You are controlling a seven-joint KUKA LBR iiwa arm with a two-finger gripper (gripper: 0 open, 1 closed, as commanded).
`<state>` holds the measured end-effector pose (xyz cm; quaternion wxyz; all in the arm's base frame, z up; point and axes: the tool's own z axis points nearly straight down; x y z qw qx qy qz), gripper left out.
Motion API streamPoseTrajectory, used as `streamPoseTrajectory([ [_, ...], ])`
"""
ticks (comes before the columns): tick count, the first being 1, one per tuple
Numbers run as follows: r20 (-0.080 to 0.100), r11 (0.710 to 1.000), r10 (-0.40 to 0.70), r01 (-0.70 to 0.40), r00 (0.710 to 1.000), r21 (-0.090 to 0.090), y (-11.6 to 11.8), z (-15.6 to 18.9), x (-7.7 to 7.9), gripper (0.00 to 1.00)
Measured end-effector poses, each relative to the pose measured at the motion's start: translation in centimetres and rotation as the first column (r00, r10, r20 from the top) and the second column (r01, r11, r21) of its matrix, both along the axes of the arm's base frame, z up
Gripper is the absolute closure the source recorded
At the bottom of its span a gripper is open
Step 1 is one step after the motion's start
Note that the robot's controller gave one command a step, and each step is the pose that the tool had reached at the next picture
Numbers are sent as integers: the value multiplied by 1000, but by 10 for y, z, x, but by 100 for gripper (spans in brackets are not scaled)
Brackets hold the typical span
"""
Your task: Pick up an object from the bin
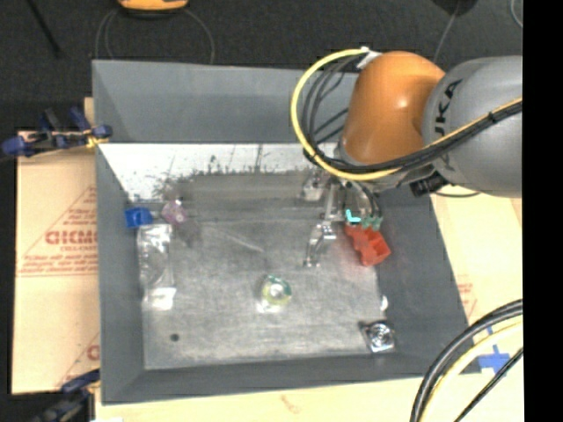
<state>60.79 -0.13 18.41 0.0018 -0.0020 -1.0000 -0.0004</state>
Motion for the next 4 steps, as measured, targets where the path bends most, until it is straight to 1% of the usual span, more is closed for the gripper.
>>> streamPoseTrajectory([
  [1,15,991,135,-135,991,-3,16,-112,-34,0],
  [2,22,981,196,-196,980,-6,43,-109,-59,0],
  [3,19,921,389,-389,921,-7,92,-110,-60,0],
  [4,23,941,337,-337,941,-1,51,-109,-49,0],
])
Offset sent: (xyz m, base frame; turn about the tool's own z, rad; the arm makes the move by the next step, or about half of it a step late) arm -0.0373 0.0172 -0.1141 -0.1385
